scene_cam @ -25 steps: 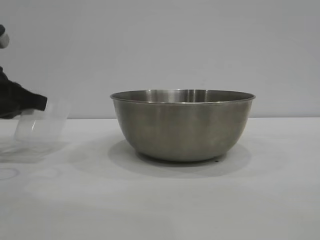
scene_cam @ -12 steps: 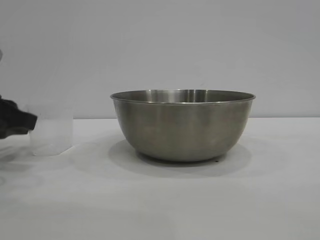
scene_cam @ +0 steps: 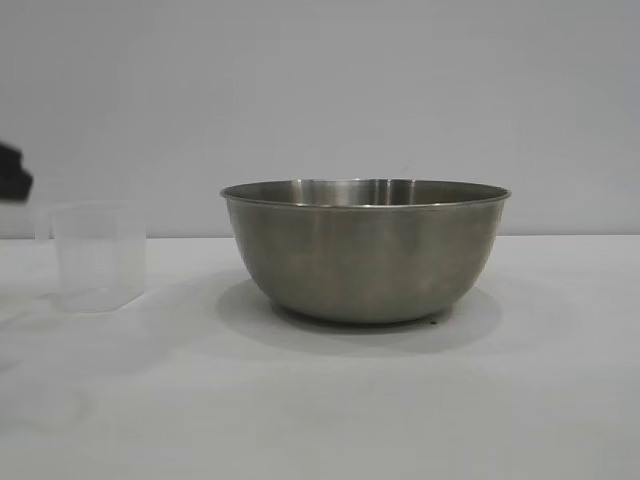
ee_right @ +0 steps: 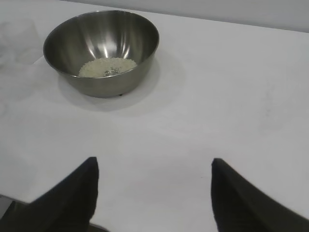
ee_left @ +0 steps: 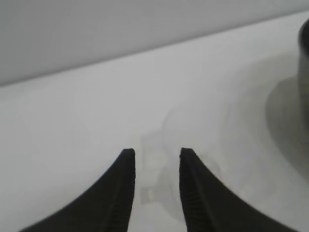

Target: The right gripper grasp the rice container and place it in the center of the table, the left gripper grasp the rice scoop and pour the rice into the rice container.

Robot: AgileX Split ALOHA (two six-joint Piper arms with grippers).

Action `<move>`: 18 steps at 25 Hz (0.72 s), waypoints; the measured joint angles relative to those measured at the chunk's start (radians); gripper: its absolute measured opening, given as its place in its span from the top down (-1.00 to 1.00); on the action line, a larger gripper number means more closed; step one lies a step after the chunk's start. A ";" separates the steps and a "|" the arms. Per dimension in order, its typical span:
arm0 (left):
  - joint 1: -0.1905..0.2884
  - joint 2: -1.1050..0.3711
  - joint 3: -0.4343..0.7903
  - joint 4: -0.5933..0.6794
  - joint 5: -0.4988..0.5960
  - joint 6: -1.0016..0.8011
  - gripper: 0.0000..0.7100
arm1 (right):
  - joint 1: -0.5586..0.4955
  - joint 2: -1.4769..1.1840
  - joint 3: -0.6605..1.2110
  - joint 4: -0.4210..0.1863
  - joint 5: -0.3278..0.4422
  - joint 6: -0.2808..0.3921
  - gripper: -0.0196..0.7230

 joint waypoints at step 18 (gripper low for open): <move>0.000 -0.702 0.026 0.037 0.627 -0.053 0.50 | 0.000 0.000 0.000 0.000 0.000 0.000 -0.19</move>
